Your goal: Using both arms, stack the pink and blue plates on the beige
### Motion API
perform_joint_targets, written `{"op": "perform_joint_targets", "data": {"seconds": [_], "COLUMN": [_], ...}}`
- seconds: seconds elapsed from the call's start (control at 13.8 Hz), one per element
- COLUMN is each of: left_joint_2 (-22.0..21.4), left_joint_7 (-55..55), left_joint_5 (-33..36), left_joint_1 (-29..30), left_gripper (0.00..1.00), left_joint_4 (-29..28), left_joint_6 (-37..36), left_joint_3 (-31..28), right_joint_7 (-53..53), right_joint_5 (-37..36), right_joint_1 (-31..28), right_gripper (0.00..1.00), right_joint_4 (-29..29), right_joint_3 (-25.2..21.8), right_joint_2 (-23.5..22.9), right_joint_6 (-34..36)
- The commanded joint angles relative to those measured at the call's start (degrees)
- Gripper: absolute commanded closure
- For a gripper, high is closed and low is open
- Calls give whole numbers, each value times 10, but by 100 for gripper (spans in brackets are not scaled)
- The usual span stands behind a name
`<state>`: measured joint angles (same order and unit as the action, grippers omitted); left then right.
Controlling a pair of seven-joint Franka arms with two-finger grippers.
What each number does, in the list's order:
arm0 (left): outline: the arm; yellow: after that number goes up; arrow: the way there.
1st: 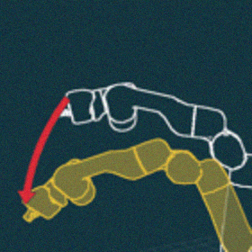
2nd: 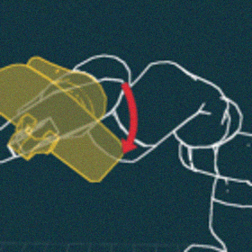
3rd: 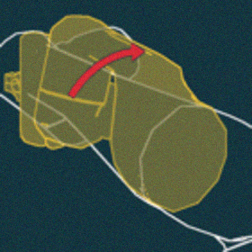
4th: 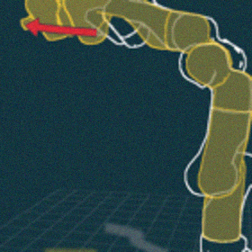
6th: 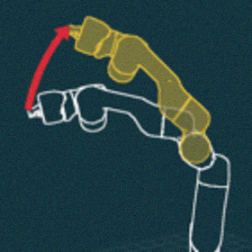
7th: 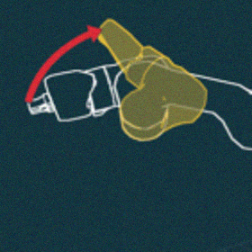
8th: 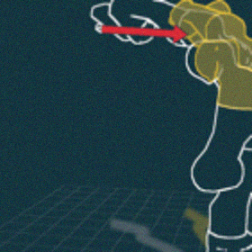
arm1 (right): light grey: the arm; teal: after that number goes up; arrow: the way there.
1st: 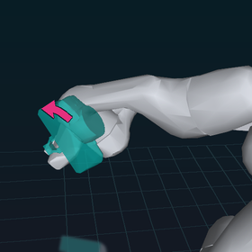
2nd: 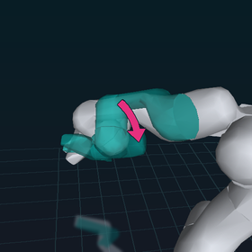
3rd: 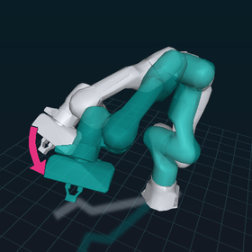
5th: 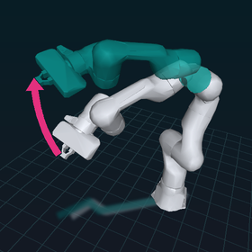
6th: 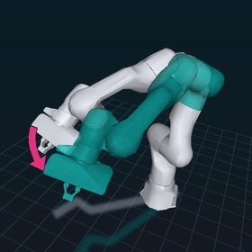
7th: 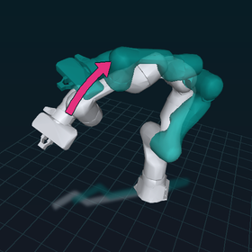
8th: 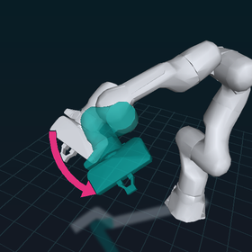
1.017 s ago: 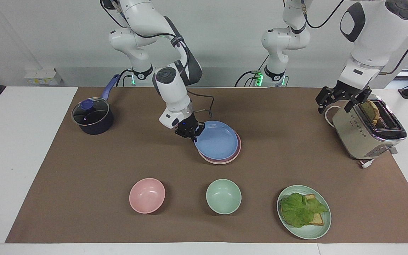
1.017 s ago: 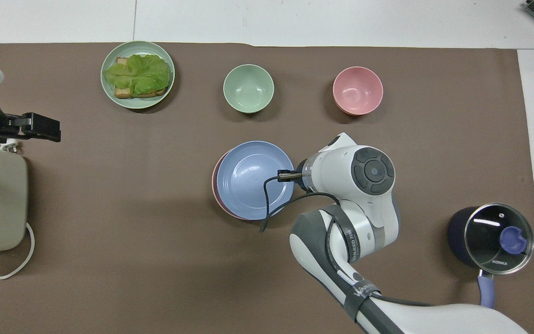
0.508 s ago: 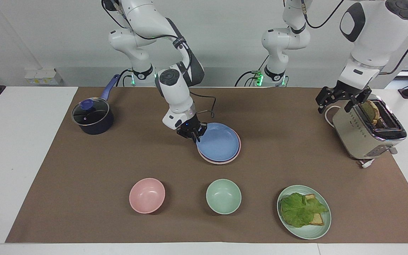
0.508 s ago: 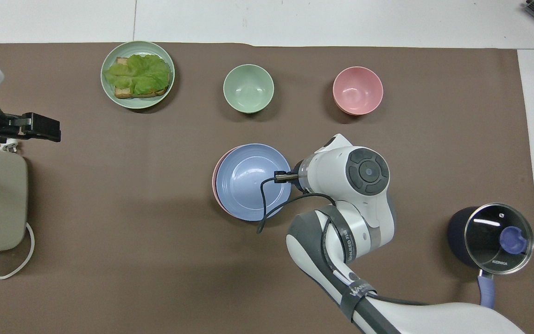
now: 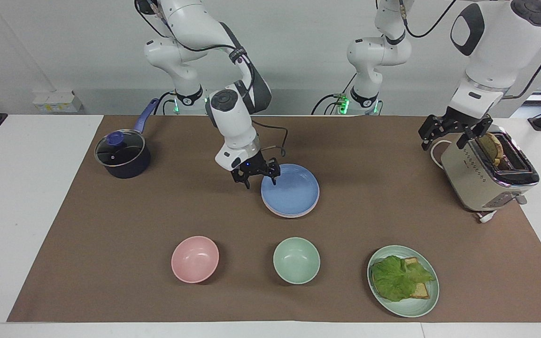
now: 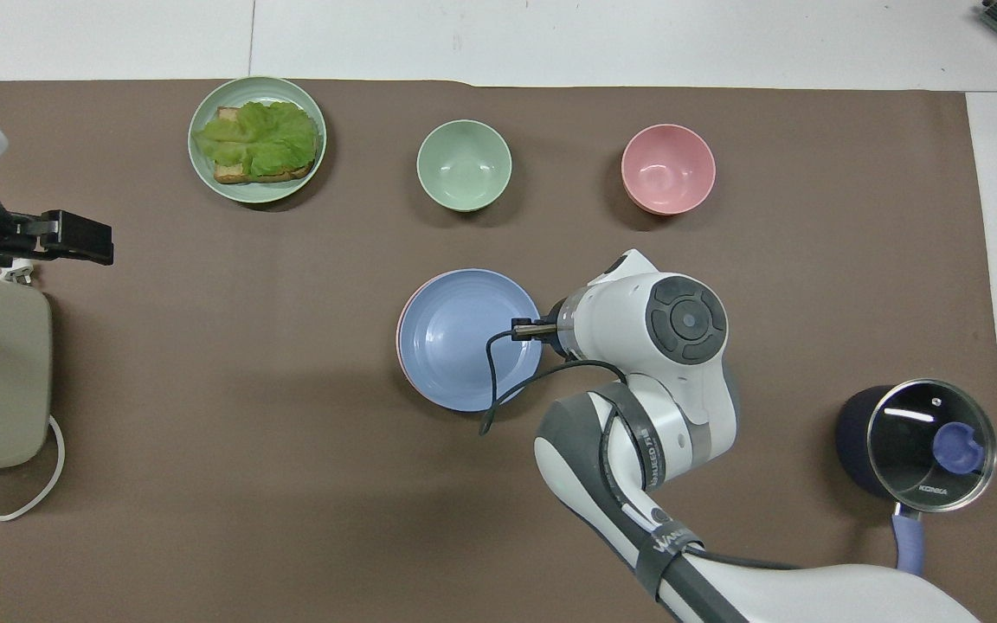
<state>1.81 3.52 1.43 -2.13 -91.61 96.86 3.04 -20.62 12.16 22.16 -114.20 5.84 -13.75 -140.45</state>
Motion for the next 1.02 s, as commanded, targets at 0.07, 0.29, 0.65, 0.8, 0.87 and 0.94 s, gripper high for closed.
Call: {"op": "perform_joint_targets", "data": {"seconds": [0.07, 0.29, 0.65, 0.8, 0.87, 0.94], "left_joint_2": [-6, -6, -6, -6, -6, -6], "left_joint_7": [-6, -6, -6, -6, -6, -6], "left_joint_5": [9, 9, 9, 9, 9, 9], "left_joint_1": [2, 2, 2, 2, 2, 2], "left_gripper": [0, 0, 0, 0, 0, 0], "left_joint_4": [3, 3, 3, 3, 3, 3], "left_joint_6": [-11, -11, -11, -11, -11, -11], "left_joint_3": [0, 0, 1, 1, 0, 1], "right_joint_7": [-14, -11, 11, 13, 34, 48], "right_joint_5": [-7, -66, -91, -101, -121, -125], "right_joint_1": [-54, -121, -189, -204, -211, -213], "right_gripper": [0, 0, 0, 0, 0, 0], "right_joint_4": [-4, -7, 25, 84, 127, 149], "right_joint_3": [-4, -3, -4, -4, -3, -5], "right_joint_2": [62, 108, 161, 162, 160, 160], "right_joint_6": [60, 109, 216, 309, 354, 379]}}
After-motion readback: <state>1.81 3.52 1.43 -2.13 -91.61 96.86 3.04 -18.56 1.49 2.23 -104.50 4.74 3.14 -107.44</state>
